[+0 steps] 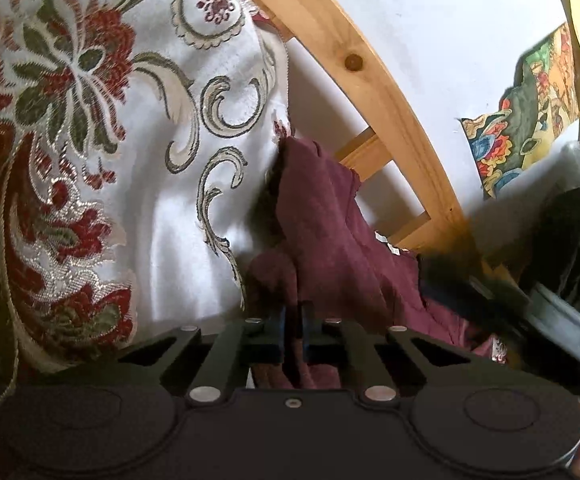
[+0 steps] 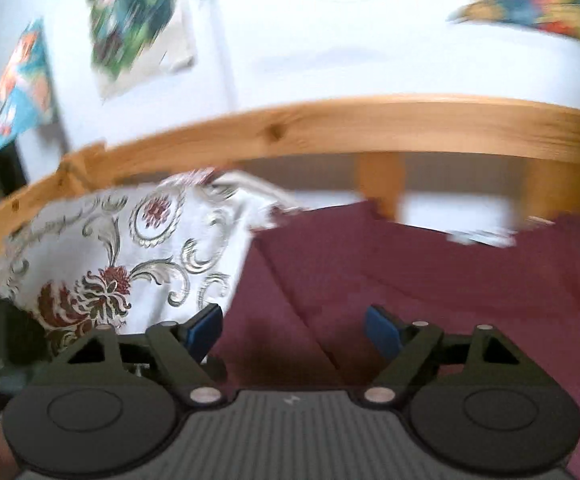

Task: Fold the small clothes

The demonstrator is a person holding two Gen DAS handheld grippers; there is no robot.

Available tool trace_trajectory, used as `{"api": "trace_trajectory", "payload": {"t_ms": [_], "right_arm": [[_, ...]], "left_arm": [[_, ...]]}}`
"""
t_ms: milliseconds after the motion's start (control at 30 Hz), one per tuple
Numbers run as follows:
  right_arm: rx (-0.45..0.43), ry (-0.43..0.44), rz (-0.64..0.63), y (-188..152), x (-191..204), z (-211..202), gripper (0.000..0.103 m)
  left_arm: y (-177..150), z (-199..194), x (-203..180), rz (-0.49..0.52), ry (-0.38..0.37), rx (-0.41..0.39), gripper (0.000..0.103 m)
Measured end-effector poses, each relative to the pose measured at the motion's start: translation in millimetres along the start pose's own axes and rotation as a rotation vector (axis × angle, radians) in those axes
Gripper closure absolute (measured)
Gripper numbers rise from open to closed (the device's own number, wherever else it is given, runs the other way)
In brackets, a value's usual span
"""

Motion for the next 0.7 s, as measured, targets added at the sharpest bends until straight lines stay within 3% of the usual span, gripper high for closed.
{"api": "trace_trajectory", "payload": {"t_ms": [67, 133, 167, 200, 233, 267, 533, 633, 667, 700], "right_arm": [[0.057, 0.028, -0.021, 9.1, 9.7, 35.1, 0.022], [0.124, 0.026, -0.009, 12.9, 14.3, 63.4, 0.045], [0.130, 0.027, -0.008, 13.7, 15.5, 69.5, 0.074], [0.124, 0.026, -0.013, 14.9, 17.1, 73.4, 0.084], [0.107, 0.035, -0.021, 16.8, 19.1, 74.4, 0.086], [0.079, 0.055, -0.027, 17.2, 20.2, 71.2, 0.094], [-0.043, 0.100, -0.025, 40.6, 30.5, 72.2, 0.095], [-0.034, 0.075, -0.051, 39.5, 34.6, 77.3, 0.093], [-0.037, 0.075, -0.056, 37.2, 33.8, 73.4, 0.081], [-0.040, 0.064, -0.061, 34.3, 31.8, 68.0, 0.054]], "left_arm": [[0.3, -0.9, 1.7, -0.004, -0.004, 0.000, 0.096], [0.6, -2.6, 1.6, -0.010, -0.005, -0.002, 0.096], [0.6, -3.9, 1.5, -0.012, -0.006, -0.005, 0.096], [0.6, -5.8, 1.6, -0.014, -0.003, -0.012, 0.097], [0.7, -8.0, 2.2, -0.018, 0.005, -0.022, 0.097], [1.2, -10.3, 2.8, -0.023, 0.015, -0.033, 0.097], [7.7, -45.7, 3.3, -0.055, 0.127, -0.240, 0.099], [6.1, -44.0, 3.4, -0.039, 0.176, -0.211, 0.099], [4.6, -41.0, 6.8, -0.056, 0.189, -0.182, 0.099], [3.9, -39.4, 10.3, -0.084, 0.205, -0.163, 0.099]]}}
Point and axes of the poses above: each gripper's, at about its wrist camera, not at the fingertips, and z roughly the way its jaws point, x to its left, y to its top, the point moved 5 cm from there along z, roughly the way its jaws point, and after that the axes turned 12 degrees about z, right-handed, at the moved point
